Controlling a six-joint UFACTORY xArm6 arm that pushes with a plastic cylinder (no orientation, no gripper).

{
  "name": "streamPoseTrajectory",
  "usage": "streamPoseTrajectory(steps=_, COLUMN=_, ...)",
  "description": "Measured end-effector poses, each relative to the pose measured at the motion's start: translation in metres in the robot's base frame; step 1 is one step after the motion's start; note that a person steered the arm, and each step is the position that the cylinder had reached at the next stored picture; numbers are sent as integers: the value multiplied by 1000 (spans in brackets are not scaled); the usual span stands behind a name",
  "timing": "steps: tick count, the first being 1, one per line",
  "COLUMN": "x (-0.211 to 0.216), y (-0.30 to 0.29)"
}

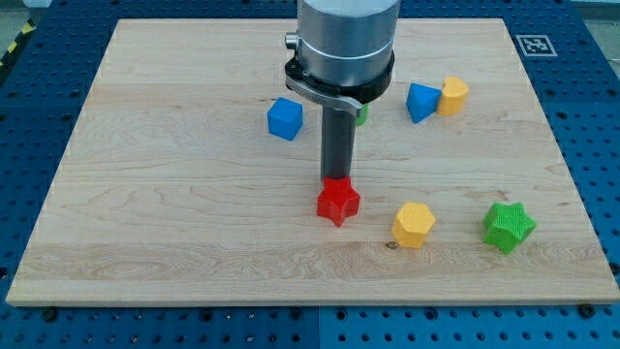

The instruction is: Push blue cube a bit down

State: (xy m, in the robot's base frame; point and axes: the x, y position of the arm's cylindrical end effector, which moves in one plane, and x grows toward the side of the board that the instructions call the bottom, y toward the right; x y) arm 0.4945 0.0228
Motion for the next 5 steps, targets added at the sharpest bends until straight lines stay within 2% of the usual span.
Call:
streamPoseTrajectory(steps=2, x=31, y=0)
streamPoseTrajectory(steps=3, x=31, y=0)
streamPoseTrajectory(steps=5, x=-25, y=8)
